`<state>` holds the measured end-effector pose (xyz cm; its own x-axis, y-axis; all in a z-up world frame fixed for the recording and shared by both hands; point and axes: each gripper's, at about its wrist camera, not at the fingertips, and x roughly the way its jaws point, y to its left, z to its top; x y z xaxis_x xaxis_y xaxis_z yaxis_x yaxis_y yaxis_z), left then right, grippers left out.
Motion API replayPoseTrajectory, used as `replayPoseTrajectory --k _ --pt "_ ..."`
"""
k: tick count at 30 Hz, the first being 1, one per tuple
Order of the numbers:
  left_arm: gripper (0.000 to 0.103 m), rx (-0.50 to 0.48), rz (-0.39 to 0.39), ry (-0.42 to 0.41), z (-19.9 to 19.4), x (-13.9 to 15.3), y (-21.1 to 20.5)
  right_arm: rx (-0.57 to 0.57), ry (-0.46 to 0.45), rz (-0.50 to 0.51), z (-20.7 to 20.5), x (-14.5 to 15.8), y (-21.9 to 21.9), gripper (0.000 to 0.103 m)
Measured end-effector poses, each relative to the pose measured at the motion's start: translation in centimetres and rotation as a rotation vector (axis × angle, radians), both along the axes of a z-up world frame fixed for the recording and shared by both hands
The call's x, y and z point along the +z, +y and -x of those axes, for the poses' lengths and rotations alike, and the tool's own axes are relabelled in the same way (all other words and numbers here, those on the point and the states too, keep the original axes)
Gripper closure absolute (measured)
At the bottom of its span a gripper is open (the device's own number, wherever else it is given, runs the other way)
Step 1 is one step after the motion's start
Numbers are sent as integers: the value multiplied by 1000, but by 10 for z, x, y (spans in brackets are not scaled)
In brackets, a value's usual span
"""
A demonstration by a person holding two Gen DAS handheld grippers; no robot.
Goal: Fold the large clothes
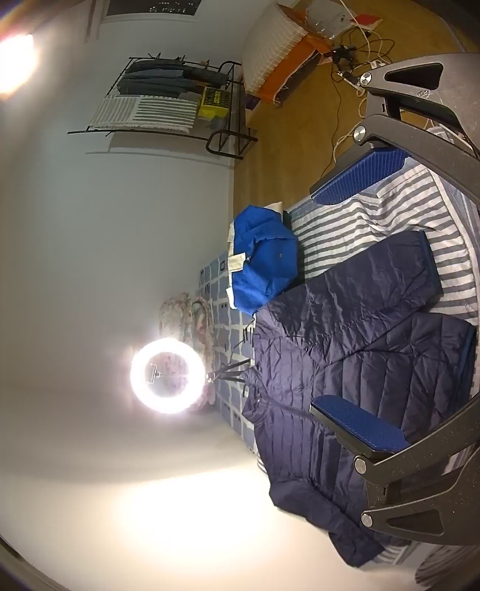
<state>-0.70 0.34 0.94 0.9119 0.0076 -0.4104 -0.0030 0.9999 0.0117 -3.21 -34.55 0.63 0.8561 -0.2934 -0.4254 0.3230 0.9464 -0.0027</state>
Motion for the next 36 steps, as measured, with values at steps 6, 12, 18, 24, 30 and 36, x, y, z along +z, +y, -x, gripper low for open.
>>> replayPoseTrajectory --k 6,12,18,24,30,36 --pt "0 1 -1 -5 0 0 0 -1 0 2 0 0 1 1" --pt "0 2 -5 -8 -1 3 -2 -1 -1 2 0 0 1 1" --pt "0 5 -5 -8 -2 2 -3 -1 -1 1 -1 -1 1 1" --pt "0 11 -6 -12 -4 4 -3 -1 0 0 -3 -1 3 1" --pt "0 12 -12 -14 -5 4 -2 1 0 0 -2 -2 2 1" --pt "0 10 -9 -14 -5 4 -2 2 7 4 -7 2 7 1"
